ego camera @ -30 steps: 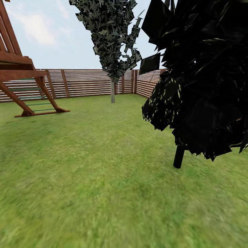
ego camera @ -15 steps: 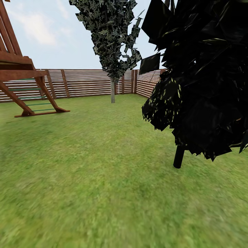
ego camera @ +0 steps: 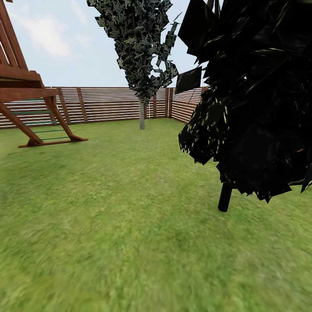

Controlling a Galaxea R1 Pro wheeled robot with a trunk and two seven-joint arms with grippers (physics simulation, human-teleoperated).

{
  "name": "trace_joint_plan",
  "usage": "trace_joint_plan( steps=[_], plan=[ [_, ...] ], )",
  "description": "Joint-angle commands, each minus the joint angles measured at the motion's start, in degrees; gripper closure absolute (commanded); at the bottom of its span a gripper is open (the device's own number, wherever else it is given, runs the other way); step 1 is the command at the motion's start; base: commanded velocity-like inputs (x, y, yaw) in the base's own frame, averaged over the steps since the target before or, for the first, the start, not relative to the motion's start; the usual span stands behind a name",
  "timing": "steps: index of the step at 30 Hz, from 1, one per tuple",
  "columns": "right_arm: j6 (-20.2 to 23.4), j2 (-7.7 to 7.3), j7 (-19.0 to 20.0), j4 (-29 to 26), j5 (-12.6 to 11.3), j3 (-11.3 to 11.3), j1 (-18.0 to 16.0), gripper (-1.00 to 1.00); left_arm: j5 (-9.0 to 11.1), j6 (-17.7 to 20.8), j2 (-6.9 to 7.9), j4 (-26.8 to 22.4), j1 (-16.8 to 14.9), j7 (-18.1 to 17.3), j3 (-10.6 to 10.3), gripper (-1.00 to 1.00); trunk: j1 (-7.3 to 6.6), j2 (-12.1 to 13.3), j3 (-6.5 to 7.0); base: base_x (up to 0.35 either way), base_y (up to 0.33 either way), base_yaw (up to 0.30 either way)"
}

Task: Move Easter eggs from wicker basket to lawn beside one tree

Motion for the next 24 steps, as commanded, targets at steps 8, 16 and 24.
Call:
trace_joint_plan(
  steps=[8,16,24],
  plan=[
    [-0.1,0.01,0.0,0.1,0.1,0.3,-0.1,-1.00,0.0,0.0,0.01,-0.1,0.0,-0.1,0.0,-1.00,0.00,0.0,-0.04,0.000,0.000,0.000],
    [0.0,0.01,0.1,0.1,0.1,0.3,-0.1,-1.00,-0.1,0.0,0.02,-0.1,0.0,-0.1,0.0,-1.00,0.00,0.0,-0.04,0.000,0.000,0.000],
    [-0.1,0.01,0.0,0.1,0.1,0.3,-0.1,-1.00,0.0,0.0,0.03,-0.1,0.0,-0.1,0.0,-1.00,0.00,0.0,-0.04,0.000,0.000,0.000]
  ],
)
